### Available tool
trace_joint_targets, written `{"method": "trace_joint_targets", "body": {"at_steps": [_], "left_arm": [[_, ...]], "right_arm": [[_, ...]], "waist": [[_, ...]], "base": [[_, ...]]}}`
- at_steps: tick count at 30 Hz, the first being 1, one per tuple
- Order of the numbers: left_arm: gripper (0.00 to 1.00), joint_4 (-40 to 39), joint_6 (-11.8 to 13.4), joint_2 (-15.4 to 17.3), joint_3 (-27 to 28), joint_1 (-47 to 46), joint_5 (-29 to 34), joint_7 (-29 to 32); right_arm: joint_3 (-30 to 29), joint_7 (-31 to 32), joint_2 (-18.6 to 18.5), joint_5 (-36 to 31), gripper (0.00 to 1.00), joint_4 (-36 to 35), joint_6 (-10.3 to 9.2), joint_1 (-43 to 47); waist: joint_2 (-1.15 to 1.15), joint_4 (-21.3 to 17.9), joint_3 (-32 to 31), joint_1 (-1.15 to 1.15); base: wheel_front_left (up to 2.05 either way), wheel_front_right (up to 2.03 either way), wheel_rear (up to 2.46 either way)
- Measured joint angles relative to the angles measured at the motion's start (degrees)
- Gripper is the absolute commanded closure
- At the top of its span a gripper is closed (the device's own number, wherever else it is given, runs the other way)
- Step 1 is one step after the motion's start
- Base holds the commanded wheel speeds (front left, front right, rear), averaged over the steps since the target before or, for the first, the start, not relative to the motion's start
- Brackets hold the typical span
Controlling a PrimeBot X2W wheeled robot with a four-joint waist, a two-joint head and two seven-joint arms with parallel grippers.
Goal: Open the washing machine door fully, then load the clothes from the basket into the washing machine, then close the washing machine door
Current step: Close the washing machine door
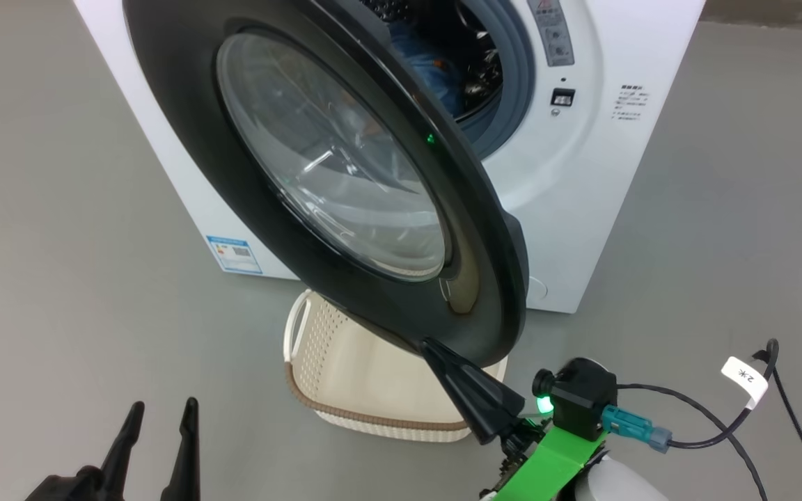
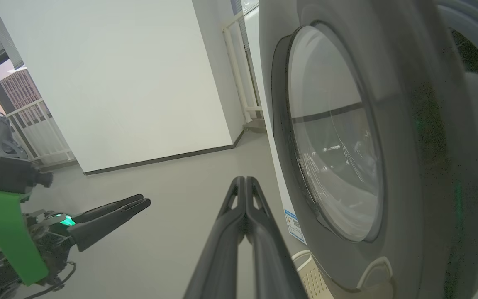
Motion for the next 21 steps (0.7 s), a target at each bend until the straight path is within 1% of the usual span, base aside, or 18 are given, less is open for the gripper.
{"method": "trace_joint_targets", "body": {"at_steps": [5,9,16,21], "left_arm": [[0.00,0.0,0.0,-0.1,-0.1,-0.3,-0.1,0.0],[0.00,0.0,0.0,-0.3,-0.2,-1.1,-0.1,0.0],[0.00,0.1,0.0,-0.6,-0.5,-2.4,-0.1,0.0],[0.00,0.0,0.0,-0.6,-1.0,-3.5,-0.1,0.0]], "right_arm": [[-0.4,0.0,-0.5,0.1,1.00,5.4,0.00,0.0],[-2.0,0.0,-0.6,0.1,1.00,7.8,0.00,-0.3],[-8.3,0.0,-0.2,0.0,1.00,8.7,0.00,-2.4],[-10.5,0.0,0.3,-0.5,1.00,8.7,0.08,-3.7]], "waist": [[0.00,0.5,1.5,0.00],[0.00,0.7,2.6,0.00],[0.00,0.4,4.6,0.00],[0.00,0.1,5.8,0.00]], "base": [[0.00,0.00,0.00],[0.00,0.00,0.00],[0.00,0.00,0.00],[0.00,0.00,0.00]]}}
